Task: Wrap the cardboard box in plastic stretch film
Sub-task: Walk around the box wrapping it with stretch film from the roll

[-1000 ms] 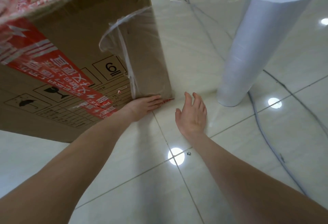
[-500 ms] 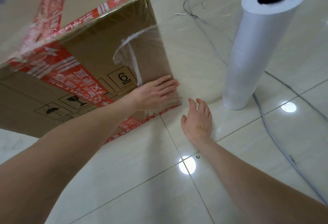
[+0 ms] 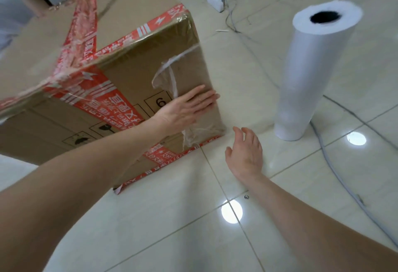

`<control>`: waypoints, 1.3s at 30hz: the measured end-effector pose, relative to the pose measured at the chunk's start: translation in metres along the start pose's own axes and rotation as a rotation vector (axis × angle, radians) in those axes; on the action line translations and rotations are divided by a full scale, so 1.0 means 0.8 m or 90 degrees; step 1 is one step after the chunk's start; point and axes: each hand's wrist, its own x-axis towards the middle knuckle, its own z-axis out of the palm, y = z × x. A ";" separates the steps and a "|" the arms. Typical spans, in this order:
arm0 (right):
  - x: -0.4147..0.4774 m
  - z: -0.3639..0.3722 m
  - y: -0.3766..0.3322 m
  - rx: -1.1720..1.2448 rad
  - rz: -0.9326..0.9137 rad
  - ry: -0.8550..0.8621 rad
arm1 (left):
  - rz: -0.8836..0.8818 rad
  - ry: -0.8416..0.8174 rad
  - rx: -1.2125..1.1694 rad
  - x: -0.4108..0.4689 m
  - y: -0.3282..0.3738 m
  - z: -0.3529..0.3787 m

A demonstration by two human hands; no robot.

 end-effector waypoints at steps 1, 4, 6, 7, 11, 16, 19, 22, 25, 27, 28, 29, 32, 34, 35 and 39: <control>0.000 -0.004 0.000 0.002 -0.001 0.005 | 0.000 -0.005 -0.014 0.000 0.002 -0.004; 0.003 -0.015 0.001 0.005 -0.003 0.034 | -0.005 0.019 -0.115 -0.002 -0.006 -0.023; 0.004 -0.020 0.003 0.007 0.001 0.043 | -0.037 0.058 -0.177 -0.009 -0.031 -0.034; 0.005 -0.022 0.004 0.005 0.003 0.042 | -0.054 0.069 -0.180 -0.013 -0.043 -0.035; 0.002 -0.030 0.001 0.004 0.005 0.034 | -0.057 0.044 -0.085 -0.029 -0.064 -0.030; 0.003 -0.038 -0.001 0.004 -0.001 0.037 | -0.046 0.093 -0.187 -0.026 -0.066 -0.055; 0.003 -0.038 0.002 -0.004 0.006 0.029 | -0.093 0.123 -0.138 -0.034 -0.090 -0.058; 0.002 -0.039 0.002 0.000 0.008 0.032 | -0.097 0.072 -0.055 -0.043 -0.100 -0.050; 0.003 -0.040 0.000 0.019 0.004 0.039 | -0.112 0.069 -0.097 -0.040 -0.096 -0.052; 0.004 -0.042 -0.002 0.029 0.004 0.045 | -0.135 0.074 -0.091 -0.041 -0.101 -0.058; 0.005 -0.042 -0.002 0.029 0.007 0.043 | -0.141 0.070 -0.079 -0.044 -0.107 -0.057; 0.005 -0.041 -0.002 0.028 0.010 0.040 | -0.146 0.060 -0.052 -0.048 -0.113 -0.053; 0.003 -0.041 -0.002 0.036 0.010 0.048 | -0.145 0.002 -0.007 -0.060 -0.116 -0.056; 0.003 -0.041 -0.003 0.036 0.009 0.044 | -0.133 0.023 -0.034 -0.056 -0.109 -0.064; 0.004 -0.041 -0.003 0.035 0.009 0.038 | -0.121 0.056 -0.055 -0.049 -0.104 -0.068; 0.003 -0.038 -0.010 0.042 0.005 0.026 | -0.045 0.093 -0.057 -0.028 -0.090 -0.054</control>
